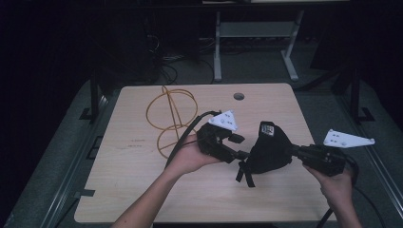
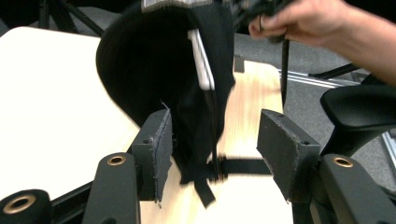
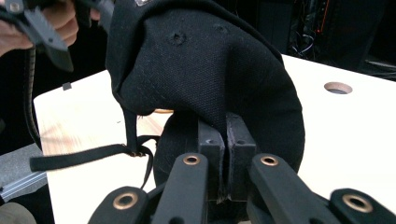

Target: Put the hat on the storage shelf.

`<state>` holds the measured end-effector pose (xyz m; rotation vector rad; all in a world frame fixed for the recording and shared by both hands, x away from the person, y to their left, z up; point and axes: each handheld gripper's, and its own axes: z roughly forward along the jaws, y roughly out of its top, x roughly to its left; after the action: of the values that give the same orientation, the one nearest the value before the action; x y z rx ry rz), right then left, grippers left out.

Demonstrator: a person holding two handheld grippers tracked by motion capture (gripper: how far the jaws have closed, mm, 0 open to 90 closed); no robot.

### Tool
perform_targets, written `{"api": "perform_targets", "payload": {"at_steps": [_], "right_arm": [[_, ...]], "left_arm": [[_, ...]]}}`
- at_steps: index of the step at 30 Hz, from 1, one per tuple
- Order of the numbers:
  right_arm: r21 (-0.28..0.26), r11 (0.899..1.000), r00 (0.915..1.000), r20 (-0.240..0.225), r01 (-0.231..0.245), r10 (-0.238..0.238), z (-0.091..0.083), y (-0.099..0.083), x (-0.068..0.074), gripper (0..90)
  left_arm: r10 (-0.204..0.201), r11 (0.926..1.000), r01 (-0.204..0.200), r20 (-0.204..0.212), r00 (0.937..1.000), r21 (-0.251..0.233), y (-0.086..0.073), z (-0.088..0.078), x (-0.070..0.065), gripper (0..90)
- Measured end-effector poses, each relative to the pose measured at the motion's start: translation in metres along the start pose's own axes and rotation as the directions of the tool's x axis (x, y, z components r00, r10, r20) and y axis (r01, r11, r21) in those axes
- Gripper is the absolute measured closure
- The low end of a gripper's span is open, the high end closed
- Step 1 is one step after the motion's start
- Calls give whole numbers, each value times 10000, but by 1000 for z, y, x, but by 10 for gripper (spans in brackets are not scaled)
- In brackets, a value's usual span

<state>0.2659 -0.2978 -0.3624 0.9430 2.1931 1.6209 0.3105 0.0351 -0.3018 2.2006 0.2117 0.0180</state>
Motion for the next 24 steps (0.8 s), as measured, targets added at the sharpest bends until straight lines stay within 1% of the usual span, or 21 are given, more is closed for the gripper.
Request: {"api": "perform_targets", "payload": {"at_steps": [1, 2, 3, 4, 5, 7, 8, 9, 12, 13, 14, 15, 16, 17, 18, 19, 20, 21, 22, 24], "right_arm": [[37, 10000, 10000, -20, 0, 0, 0, 4, -2, 868], [37, 10000, 10000, -20, 0, 0, 0, 4, -2, 868], [52, 10000, 9999, -117, -72, 72, 0, 7, -3, 868], [52, 10000, 9999, -117, -72, 72, 0, 7, -3, 868], [69, 9999, 9998, -161, -94, 95, 0, 8, -4, 868], [91, 9998, 9994, -287, -183, 186, -1, 15, -6, 867], [63, 9998, 9992, -332, -209, 211, -1, 16, -7, 867], [58, 9996, 9990, -367, -273, 275, -2, 18, -8, 867], [196, 9995, 9990, -362, -263, 270, -1, 24, -9, 867], [213, 9994, 9990, -369, -255, 263, -1, 27, -9, 866], [228, 9995, 9991, -373, -208, 217, -1, 29, -9, 867], [251, 9995, 9990, -384, -200, 209, -1, 31, -9, 866], [251, 9995, 9990, -384, -200, 209, -1, 31, -9, 866], [270, 9995, 9992, -360, -168, 178, 0, 34, -9, 866], [281, 9994, 9992, -358, -195, 205, 1, 36, -10, 866], [299, 9993, 9991, -360, -220, 231, 2, 37, -10, 866], [345, 9991, 9990, -366, -232, 245, 2, 38, -10, 867], [348, 9992, 9991, -372, -210, 223, 3, 39, -11, 866], [356, 9991, 9990, -384, -223, 236, 4, 40, -11, 866], [319, 9992, 9987, -446, -248, 262, 5, 43, -12, 866]], "left_arm": [[64, 9999, -62, -189, 9998, 122, -6, -3, -1, 433], [64, 9999, -62, -189, 9998, 122, -6, -3, -1, 429], [58, 9999, -54, -293, 9996, 151, -14, -6, -3, 421], [58, 9999, -54, -293, 9996, 151, -14, -6, -3, 416], [-9, 10000, 10, -332, 9994, 35, -23, -9, -6, 416], [77, 10000, -75, -434, 9990, 39, -31, -9, -10, 400], [77, 10000, -75, -434, 9990, 39, -31, -9, -10, 394], [94, 9999, -92, -521, 9986, 55, -40, -10, -12, 381], [38, 10000, -34, -707, 9975, 69, -52, -12, -13, 358], [38, 10000, -34, -707, 9975, 69, -52, -12, -13, 351], [-106, 9999, 108, -689, 9976, 27, -60, -14, -13, 351], [-143, 9999, 144, -702, 9974, 12, -64, -14, -13, 346], [-143, 9999, 144, -702, 9974, 12, -64, -14, -13, 340], [-75, 10000, 78, -564, 9984, 45, -71, -15, -14, 339], [-75, 10000, 78, -564, 9984, 45, -71, -15, -14, 336], [39, 9995, -20, -595, 9982, 318, -77, -14, -16, 326], [39, 9995, -20, -595, 9982, 318, -77, -14, -16, 317], [67, 9994, -49, -552, 9985, 329, -84, -15, -18, 315], [44, 9994, -25, -548, 9985, 343, -87, -15, -19, 315], [156, 9986, -122, -662, 9977, 513, -92, -16, -20, 306]]}}
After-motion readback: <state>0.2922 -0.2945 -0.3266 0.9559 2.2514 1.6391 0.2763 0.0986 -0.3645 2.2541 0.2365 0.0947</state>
